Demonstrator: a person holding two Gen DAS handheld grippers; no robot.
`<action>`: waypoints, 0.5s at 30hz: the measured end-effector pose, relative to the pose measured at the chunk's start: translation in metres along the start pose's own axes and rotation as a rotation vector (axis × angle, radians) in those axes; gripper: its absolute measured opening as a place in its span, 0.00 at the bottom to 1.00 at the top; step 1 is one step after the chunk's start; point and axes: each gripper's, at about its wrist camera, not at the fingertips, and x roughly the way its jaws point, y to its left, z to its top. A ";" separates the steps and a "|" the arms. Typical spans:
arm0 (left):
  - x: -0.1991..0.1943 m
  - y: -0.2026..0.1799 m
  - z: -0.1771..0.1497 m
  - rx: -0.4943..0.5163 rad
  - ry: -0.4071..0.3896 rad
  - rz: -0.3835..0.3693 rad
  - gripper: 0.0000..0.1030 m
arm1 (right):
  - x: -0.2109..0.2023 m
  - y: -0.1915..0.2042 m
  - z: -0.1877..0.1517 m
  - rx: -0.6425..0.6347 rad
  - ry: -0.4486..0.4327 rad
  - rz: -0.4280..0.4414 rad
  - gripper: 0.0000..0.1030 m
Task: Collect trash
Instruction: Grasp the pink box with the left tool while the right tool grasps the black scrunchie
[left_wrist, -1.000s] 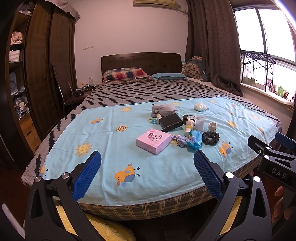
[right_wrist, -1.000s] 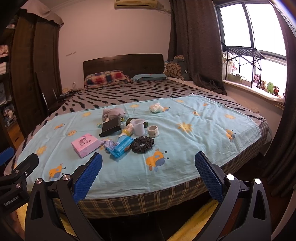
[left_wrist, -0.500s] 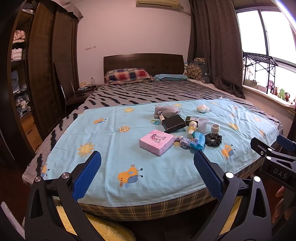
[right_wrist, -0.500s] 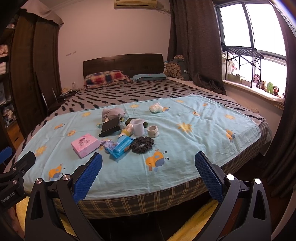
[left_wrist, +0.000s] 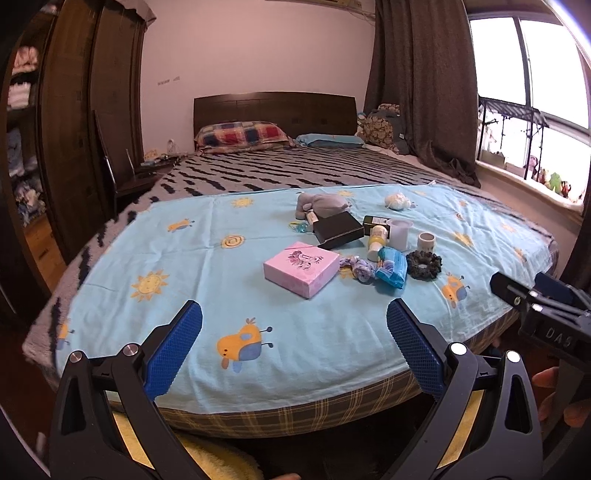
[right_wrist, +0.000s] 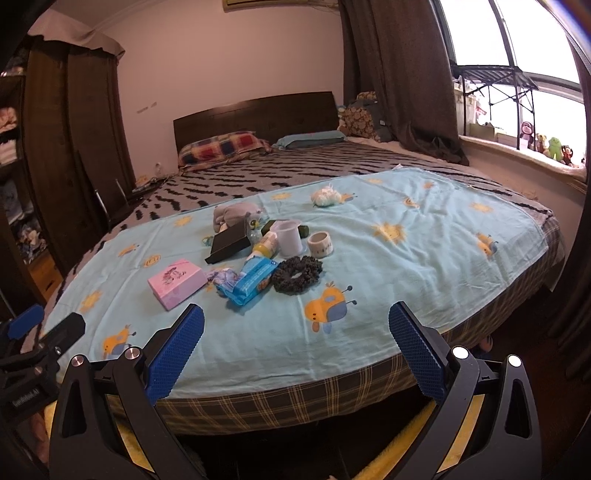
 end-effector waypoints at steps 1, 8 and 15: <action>0.005 0.002 0.000 -0.008 0.009 -0.008 0.92 | 0.004 0.000 -0.001 -0.004 -0.001 0.006 0.97; 0.046 0.011 0.001 0.018 0.051 0.030 0.92 | 0.039 -0.005 -0.001 -0.065 0.022 -0.005 0.97; 0.101 0.014 -0.005 0.078 0.130 -0.017 0.92 | 0.088 -0.025 -0.002 -0.005 0.081 -0.039 0.96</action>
